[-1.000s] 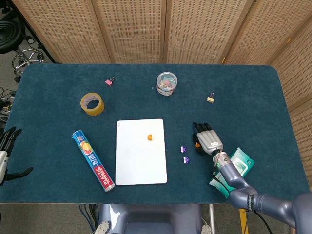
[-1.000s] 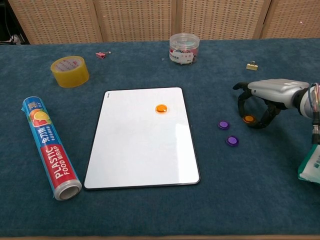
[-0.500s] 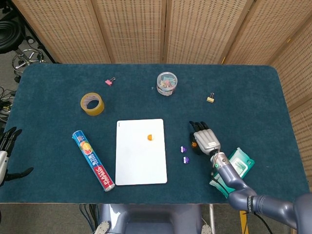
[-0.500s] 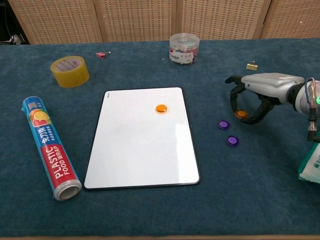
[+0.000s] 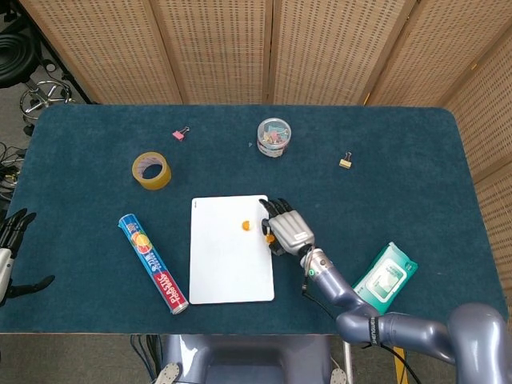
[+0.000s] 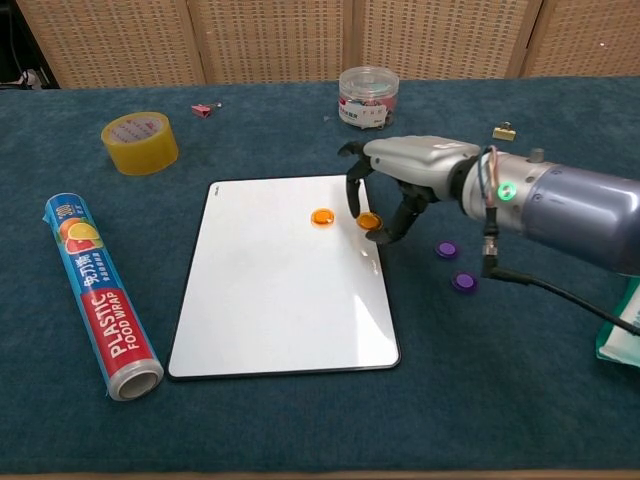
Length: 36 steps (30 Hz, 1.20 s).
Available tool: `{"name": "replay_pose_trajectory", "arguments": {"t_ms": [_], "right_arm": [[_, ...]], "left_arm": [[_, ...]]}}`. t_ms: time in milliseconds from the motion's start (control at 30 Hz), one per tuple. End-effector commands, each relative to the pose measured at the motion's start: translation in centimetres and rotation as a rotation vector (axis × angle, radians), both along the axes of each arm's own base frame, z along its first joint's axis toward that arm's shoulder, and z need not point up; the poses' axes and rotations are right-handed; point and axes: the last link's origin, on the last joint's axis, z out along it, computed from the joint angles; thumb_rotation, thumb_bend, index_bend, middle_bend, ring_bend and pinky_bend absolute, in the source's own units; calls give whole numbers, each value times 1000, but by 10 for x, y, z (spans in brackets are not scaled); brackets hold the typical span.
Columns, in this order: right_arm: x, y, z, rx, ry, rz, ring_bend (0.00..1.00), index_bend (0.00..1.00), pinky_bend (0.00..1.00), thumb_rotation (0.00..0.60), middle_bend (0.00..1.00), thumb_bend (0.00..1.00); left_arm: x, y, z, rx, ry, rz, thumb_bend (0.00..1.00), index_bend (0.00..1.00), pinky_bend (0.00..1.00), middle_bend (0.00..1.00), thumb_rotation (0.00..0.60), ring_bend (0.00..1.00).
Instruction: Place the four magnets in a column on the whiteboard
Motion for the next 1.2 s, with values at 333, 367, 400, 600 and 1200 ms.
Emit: {"name": "replay_pose_trajectory", "arguments": {"t_ms": [333,367,400,600,1200], "right_arm": [[30,-11,-33,2,31,-16,0,575,0,600,0,402],[29,-11,-34,2,35,-20,0,575,0,600,0,403],[28,-12,-35,4,37,-29,0,574,0,600,0,403],[27,-10,-40,11,40,-35,0,575,0,600,0,403],[28,-5,-40,49,23,-34,0,454,0,600,0,421]], "left_arm": [[-2,0,5,6,-17,-1,0,0,0,0,600,0],[-2,0,6,6,-18,-1,0,0,0,0,600,0],[-2,-1,6,6,-19,-1,0,0,0,0,600,0],[-2,0,6,7,-20,-2,0,0,0,0,600,0],[-2,0,6,-7,-17,-7,0,0,0,0,600,0]]}}
